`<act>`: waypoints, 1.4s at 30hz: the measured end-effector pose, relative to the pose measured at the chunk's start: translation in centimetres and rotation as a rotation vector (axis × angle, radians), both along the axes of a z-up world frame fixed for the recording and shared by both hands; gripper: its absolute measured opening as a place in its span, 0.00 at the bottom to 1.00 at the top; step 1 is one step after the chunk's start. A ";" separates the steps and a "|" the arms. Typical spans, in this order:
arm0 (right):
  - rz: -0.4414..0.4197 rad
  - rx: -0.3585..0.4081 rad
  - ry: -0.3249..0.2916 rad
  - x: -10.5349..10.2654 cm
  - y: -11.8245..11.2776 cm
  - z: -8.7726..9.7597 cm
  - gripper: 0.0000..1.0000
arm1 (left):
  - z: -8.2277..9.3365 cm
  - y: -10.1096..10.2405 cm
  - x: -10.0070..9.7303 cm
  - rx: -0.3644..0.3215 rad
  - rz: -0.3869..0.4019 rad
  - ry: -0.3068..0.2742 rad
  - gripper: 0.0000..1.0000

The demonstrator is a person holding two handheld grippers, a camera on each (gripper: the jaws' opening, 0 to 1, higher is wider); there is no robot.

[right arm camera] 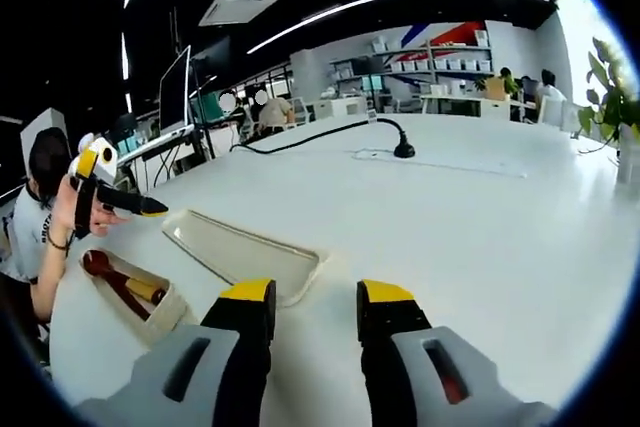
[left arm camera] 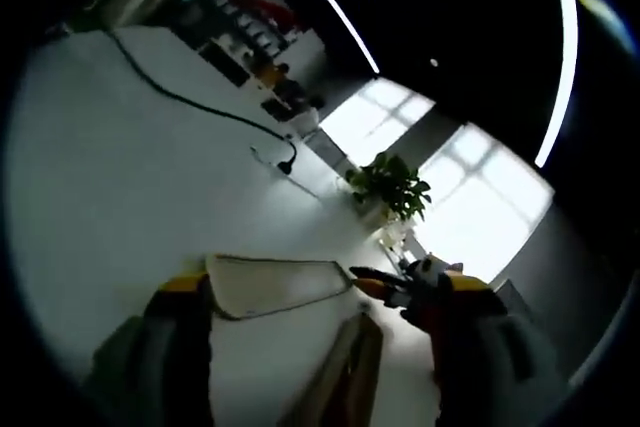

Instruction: Arrange the utensils inside the cutlery case until each visible utensil rests in its matching compartment.

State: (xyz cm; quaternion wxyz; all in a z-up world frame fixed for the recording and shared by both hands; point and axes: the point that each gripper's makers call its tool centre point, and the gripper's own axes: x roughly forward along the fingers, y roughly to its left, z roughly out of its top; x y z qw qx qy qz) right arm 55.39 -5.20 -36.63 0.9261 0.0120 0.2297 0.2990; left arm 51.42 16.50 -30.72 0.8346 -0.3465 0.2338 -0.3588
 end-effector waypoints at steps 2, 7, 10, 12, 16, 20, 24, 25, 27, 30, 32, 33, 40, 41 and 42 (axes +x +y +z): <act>-0.003 -0.010 -0.001 0.0 -0.1 0.0 0.32 | -0.3 -0.1 0.0 0.010 -0.001 0.004 1.00; -0.002 -0.004 0.002 0.0 0.1 -0.1 0.31 | -1.0 -0.2 0.2 0.030 0.004 0.023 1.00; 0.019 -0.001 -0.001 -0.2 0.7 -0.2 0.30 | -1.3 -0.1 0.4 0.026 0.012 0.043 1.00; 0.026 -0.006 0.003 -0.5 0.9 -0.3 0.29 | -1.0 -0.1 0.6 0.012 0.024 0.037 1.00; 0.035 -0.030 -0.008 -0.7 1.1 -0.4 0.27 | -1.0 -0.6 0.4 0.005 0.017 0.040 1.00; 0.057 -0.016 -0.005 -0.9 1.6 -0.4 0.25 | -1.1 -0.7 0.4 0.007 0.016 0.037 1.00; 0.079 -0.037 -0.018 -1.2 2.1 -0.4 0.26 | -1.0 -1.0 0.4 -0.009 0.009 0.042 1.00; 0.080 -0.039 -0.019 -1.2 2.1 -0.4 0.26 | -1.0 -1.0 0.4 -0.013 0.010 0.042 1.00; 0.078 -0.041 -0.019 -1.1 2.0 -0.4 0.26 | -1.0 -1.0 0.4 -0.028 0.010 0.048 1.00; 0.055 0.000 -0.009 -0.9 1.7 -0.4 0.29 | -0.8 -1.2 0.3 -0.073 -0.004 0.067 1.00; 0.033 0.068 0.022 -0.9 1.5 -0.3 0.27 | -0.8 -1.2 0.3 -0.079 -0.007 0.070 1.00; 0.025 0.099 0.036 -0.9 1.5 -0.2 0.27 | -0.7 -1.2 0.3 -0.081 -0.007 0.071 1.00; -0.020 0.342 0.077 -0.9 1.3 1.6 0.17 | -0.6 -0.6 0.7 -0.131 0.024 0.089 0.99; -0.013 0.374 0.080 -1.0 1.3 1.9 0.17 | -0.6 -0.5 0.7 -0.129 0.026 0.087 0.99; -0.014 0.414 0.088 -0.9 1.3 2.2 0.17 | -0.6 -0.5 0.8 -0.123 0.029 0.085 0.99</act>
